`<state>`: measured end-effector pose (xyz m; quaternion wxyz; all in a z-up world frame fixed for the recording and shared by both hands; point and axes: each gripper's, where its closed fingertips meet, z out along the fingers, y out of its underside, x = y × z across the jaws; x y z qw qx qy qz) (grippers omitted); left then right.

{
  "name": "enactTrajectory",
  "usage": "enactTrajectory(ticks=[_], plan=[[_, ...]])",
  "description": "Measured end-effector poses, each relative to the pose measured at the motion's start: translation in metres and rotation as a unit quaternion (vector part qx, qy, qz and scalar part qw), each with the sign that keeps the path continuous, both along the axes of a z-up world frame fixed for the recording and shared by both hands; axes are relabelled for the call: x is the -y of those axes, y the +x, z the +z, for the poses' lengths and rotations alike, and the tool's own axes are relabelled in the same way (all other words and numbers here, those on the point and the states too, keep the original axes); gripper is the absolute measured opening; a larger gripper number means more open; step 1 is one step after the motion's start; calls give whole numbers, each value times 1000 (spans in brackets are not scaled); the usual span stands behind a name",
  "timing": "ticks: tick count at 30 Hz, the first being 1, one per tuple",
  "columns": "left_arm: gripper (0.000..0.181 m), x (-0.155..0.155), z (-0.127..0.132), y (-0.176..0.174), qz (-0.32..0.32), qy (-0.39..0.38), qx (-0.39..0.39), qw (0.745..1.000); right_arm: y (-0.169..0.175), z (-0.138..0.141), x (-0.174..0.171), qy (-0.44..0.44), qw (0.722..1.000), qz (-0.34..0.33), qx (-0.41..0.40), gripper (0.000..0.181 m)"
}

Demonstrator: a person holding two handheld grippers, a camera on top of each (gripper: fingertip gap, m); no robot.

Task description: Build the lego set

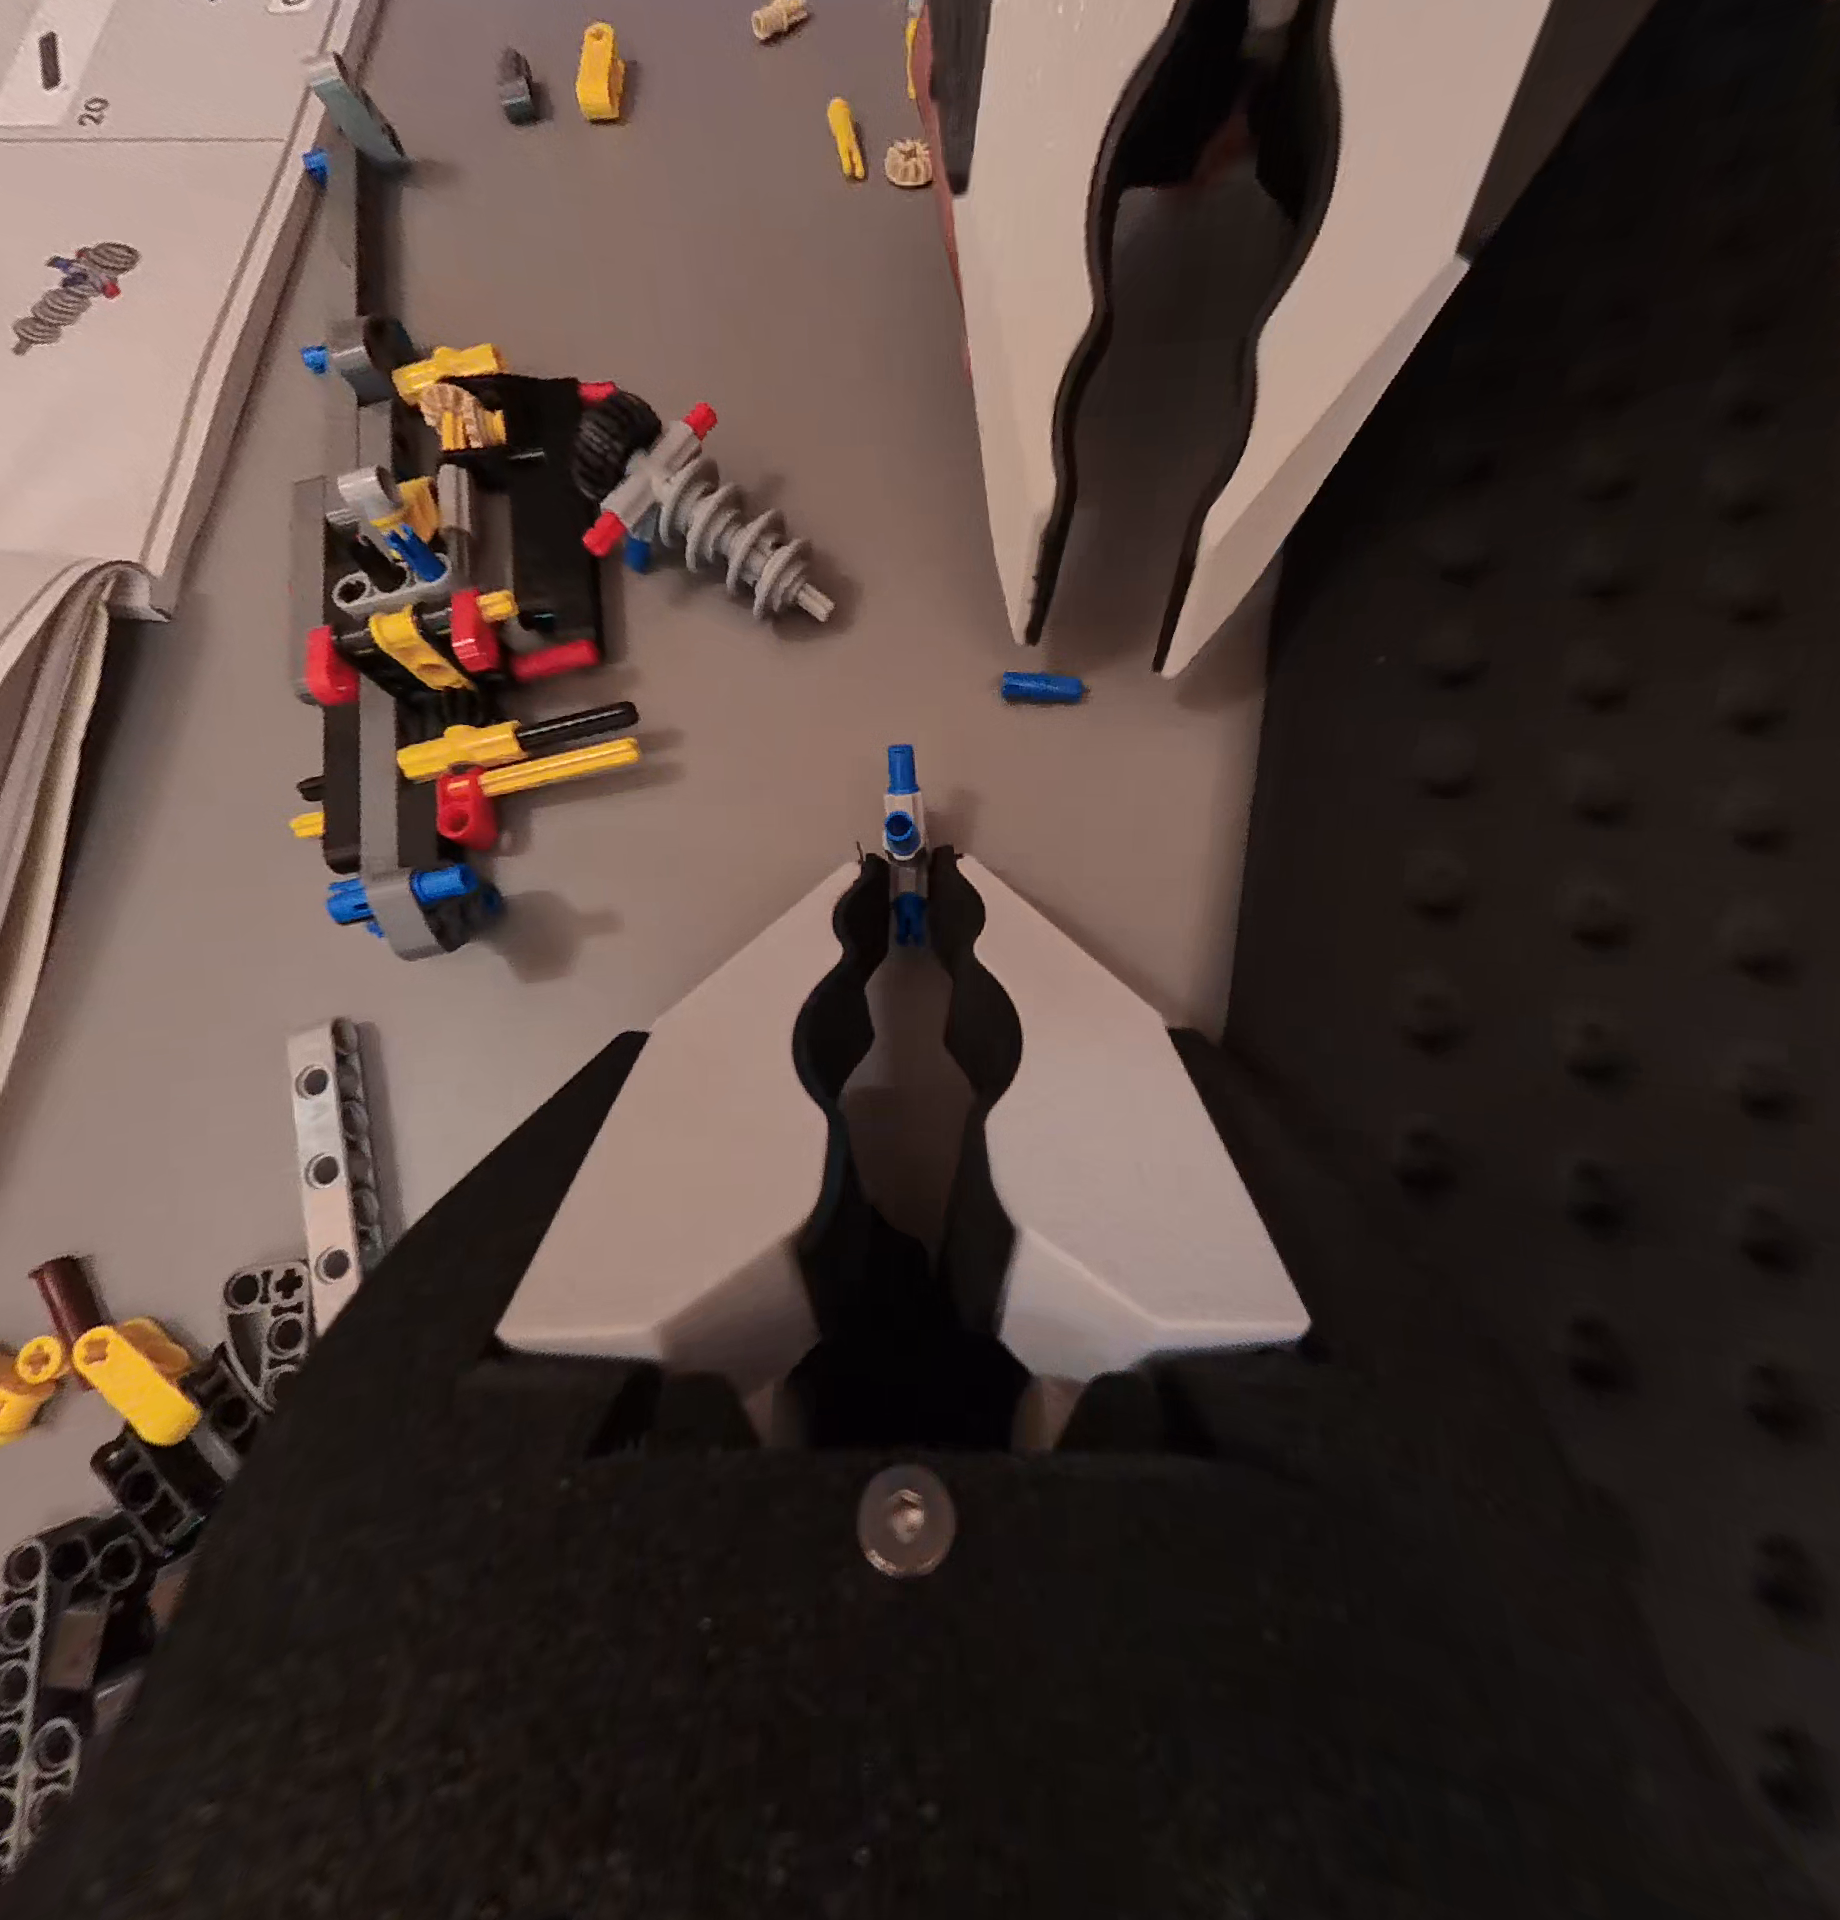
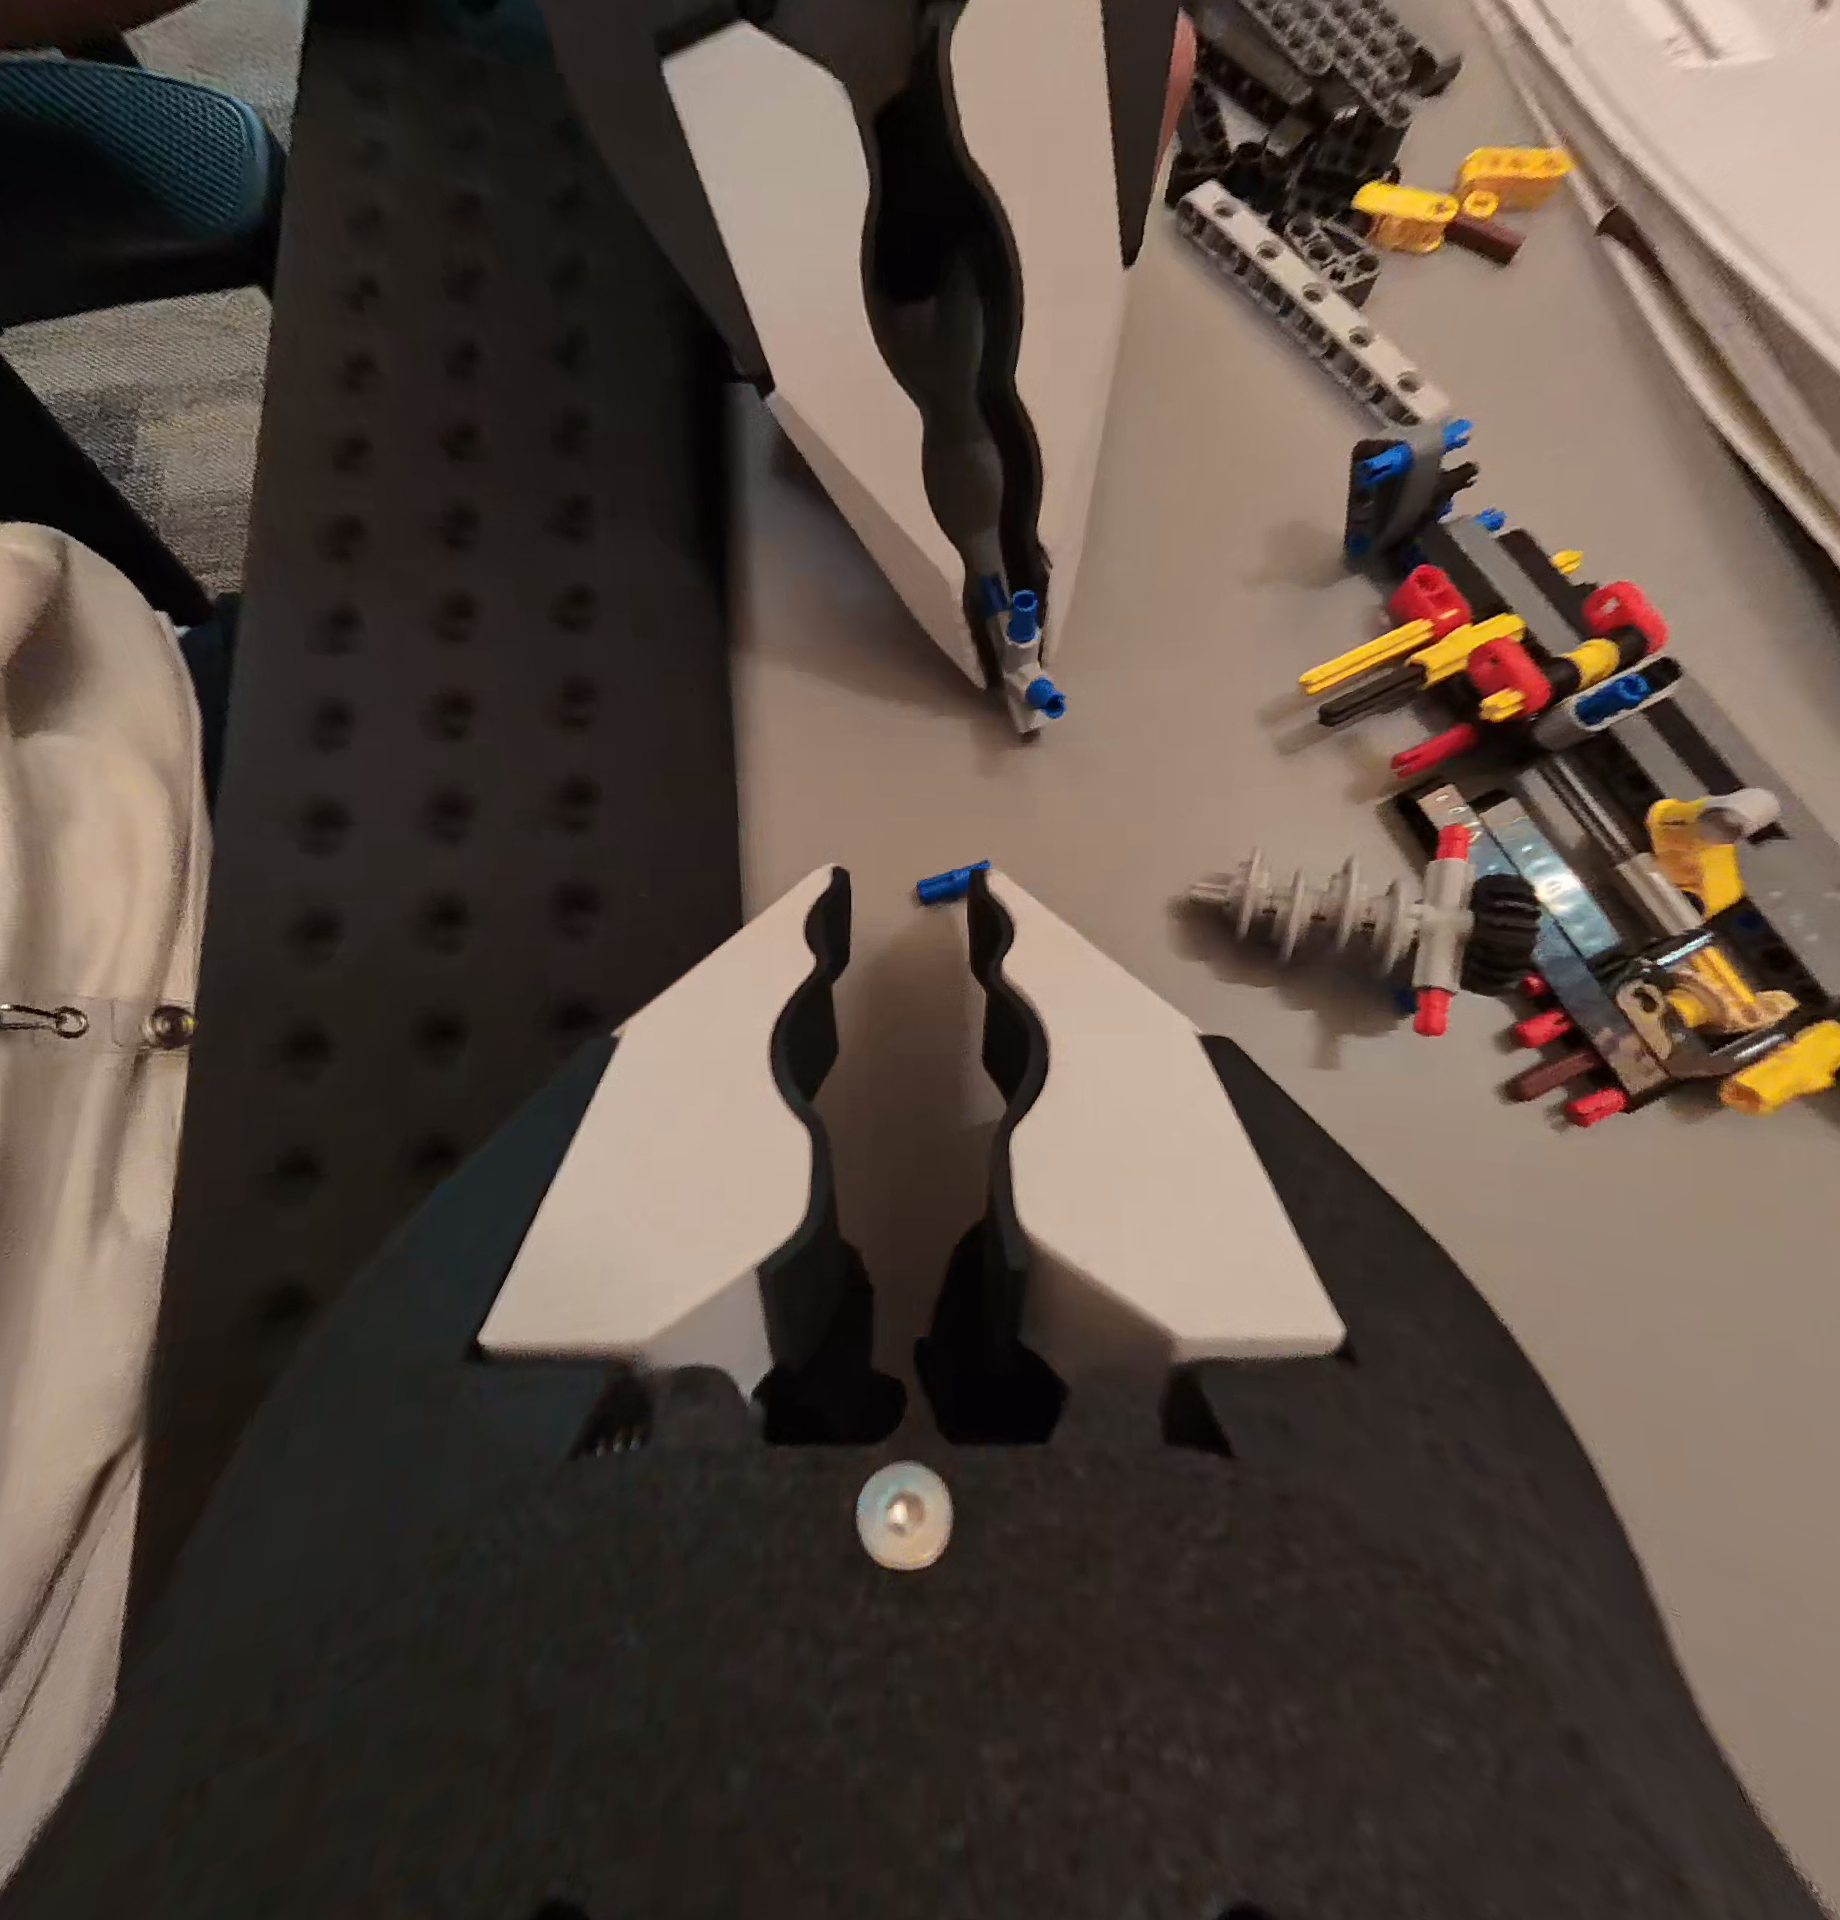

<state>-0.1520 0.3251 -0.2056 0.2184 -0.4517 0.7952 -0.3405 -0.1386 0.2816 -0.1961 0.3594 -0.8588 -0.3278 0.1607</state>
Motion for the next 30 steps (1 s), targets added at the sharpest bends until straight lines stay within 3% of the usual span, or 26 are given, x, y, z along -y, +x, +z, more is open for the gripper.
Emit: enactTrajectory(ticks=[9,14,20,24,28,30], plan=[[6,-4,-3,-3,17,-8,-14,1000,3,-11,-8,-5,999,9,31,20],[26,-2,-1,-7,30,-25,-13,999,4,-11,-8,0,999,15,37,15],[30,-13,30,-6,82,-42,44,995,5,-2,-14,41,999,1,24,15],[20,-9,71,6,143,-164,80,973,6,47,-29,187,982,-25,-12,15],[19,7,80,15,147,-297,52,942,8,82,-35,305,951,-49,10,14],[15,10,88,16,132,-352,61,925,7,88,-34,323,945,-50,14,14]])
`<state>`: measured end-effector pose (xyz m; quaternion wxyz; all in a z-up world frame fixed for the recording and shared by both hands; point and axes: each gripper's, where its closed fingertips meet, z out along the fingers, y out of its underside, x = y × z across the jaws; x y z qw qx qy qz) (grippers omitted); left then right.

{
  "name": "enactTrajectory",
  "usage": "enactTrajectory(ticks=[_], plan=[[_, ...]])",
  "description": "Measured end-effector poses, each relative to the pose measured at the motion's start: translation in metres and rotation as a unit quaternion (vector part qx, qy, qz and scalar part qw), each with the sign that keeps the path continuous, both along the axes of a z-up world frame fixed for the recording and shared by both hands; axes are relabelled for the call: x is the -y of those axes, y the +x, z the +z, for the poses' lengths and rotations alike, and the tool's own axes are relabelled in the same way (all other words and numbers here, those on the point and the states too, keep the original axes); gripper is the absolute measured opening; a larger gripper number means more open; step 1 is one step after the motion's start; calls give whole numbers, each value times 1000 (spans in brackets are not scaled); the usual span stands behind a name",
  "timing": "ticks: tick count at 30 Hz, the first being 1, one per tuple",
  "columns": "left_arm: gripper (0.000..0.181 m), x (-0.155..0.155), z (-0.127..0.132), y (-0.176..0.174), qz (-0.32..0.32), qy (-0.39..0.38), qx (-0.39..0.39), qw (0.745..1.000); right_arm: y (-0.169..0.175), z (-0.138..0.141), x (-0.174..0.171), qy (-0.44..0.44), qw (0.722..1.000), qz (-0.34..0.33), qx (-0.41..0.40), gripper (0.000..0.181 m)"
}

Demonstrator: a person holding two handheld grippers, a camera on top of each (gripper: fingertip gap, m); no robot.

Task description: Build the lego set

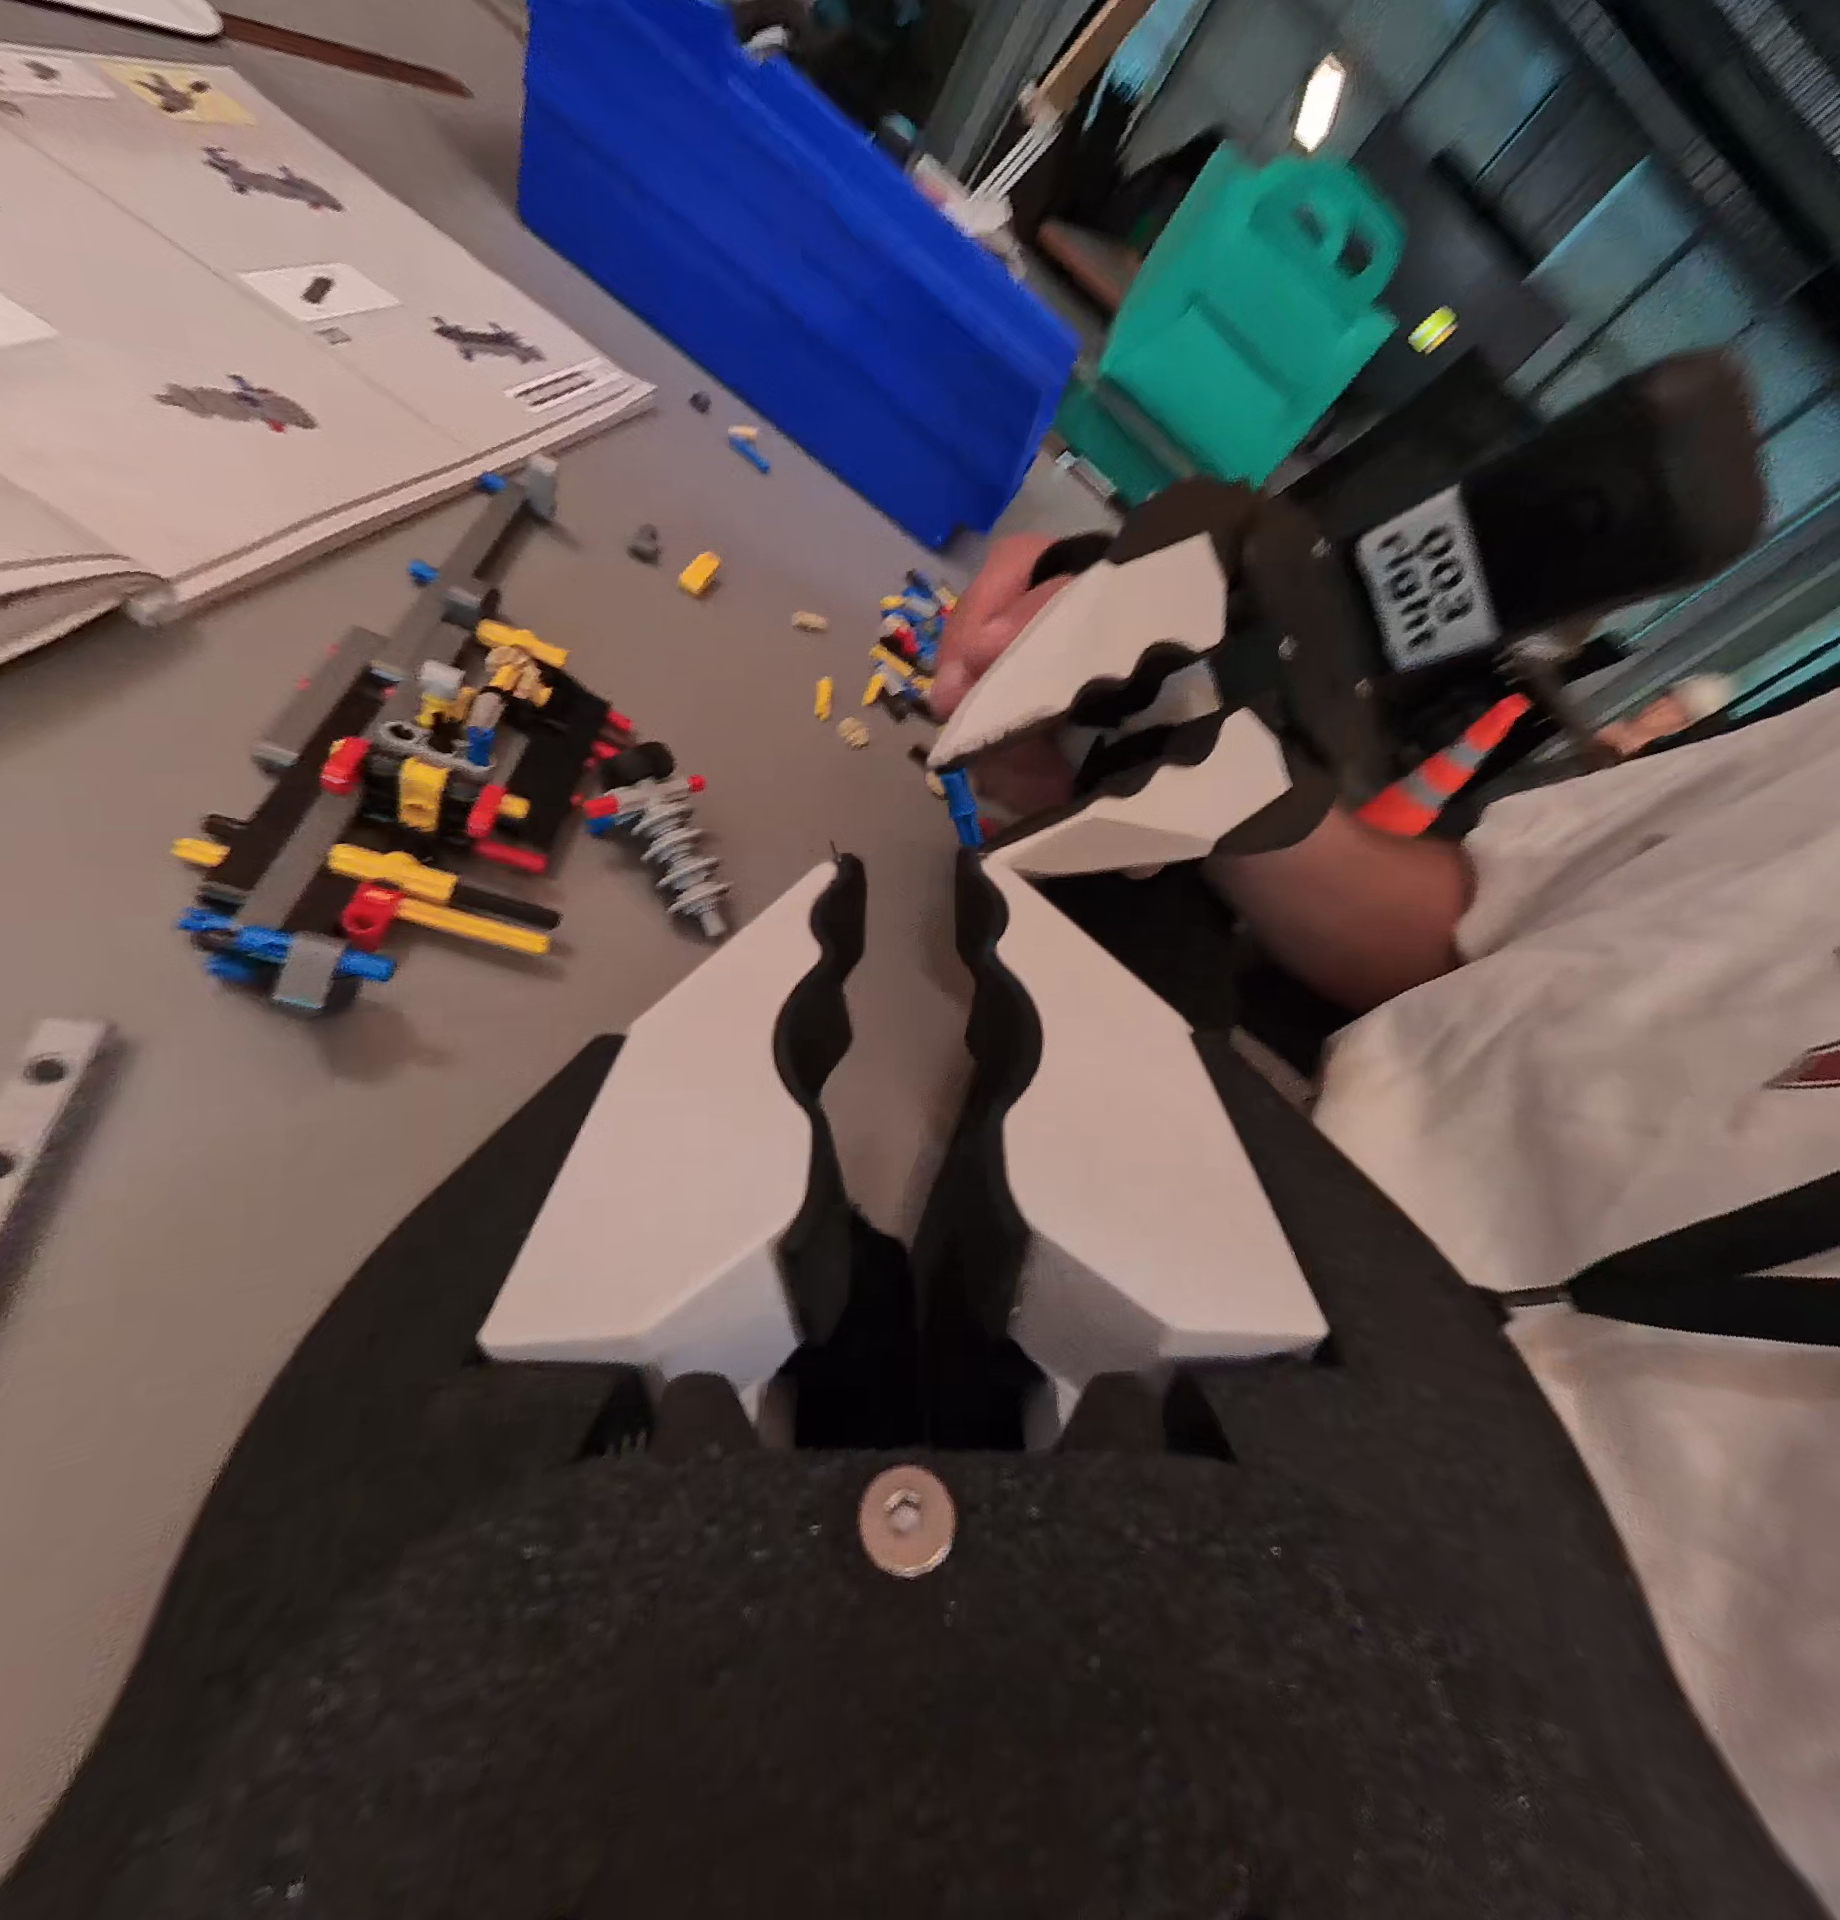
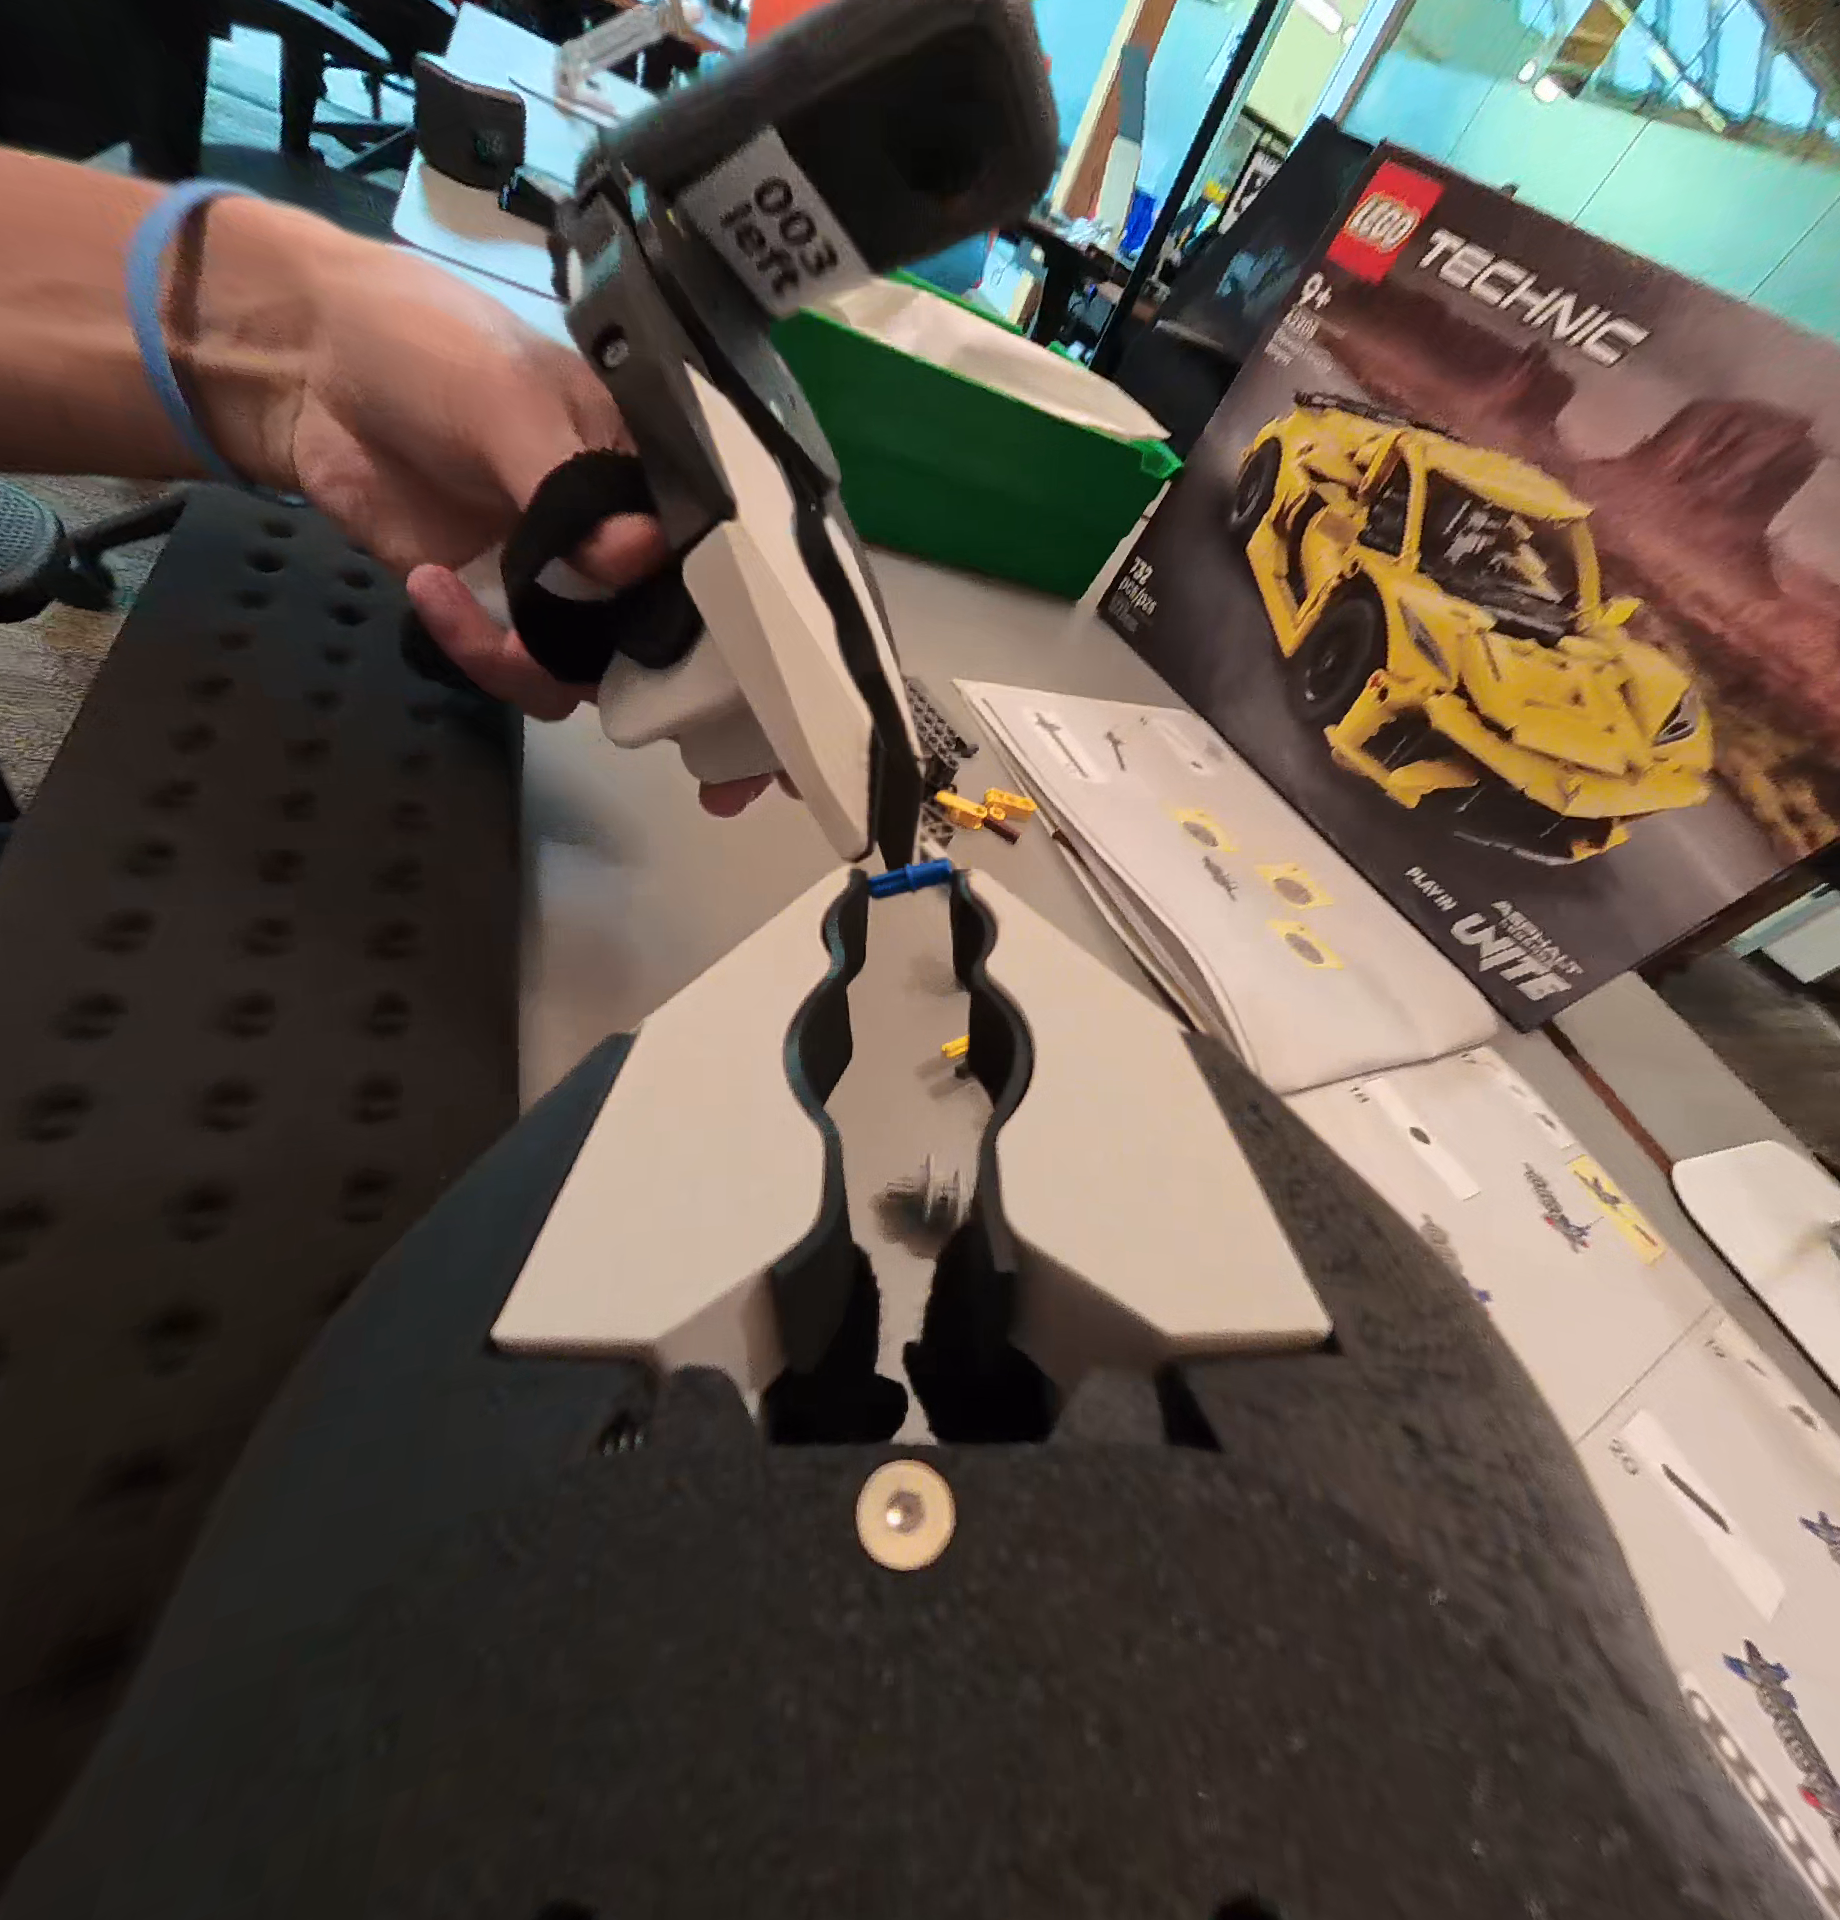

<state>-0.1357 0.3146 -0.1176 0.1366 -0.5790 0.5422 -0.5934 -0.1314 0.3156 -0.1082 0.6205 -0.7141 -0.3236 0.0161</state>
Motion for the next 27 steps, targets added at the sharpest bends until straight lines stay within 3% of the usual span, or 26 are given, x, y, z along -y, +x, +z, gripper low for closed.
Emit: enactTrajectory(ticks=[5,19,21,24,27], plan=[[12,13,13,-2,-41,-61,33,997,-4,4,3,20,1000,1,6,14],[2,18,10,2,-55,-33,18,998,-5,4,6,27,1000,11,5,15],[3,14,5,4,-43,12,12,999,-5,2,7,3,999,20,-29,20],[2,-1,-5,6,-10,167,15,986,-4,-3,11,-68,989,51,-120,17],[3,-9,-13,3,-6,378,31,925,6,-10,4,-121,977,32,-176,18]])
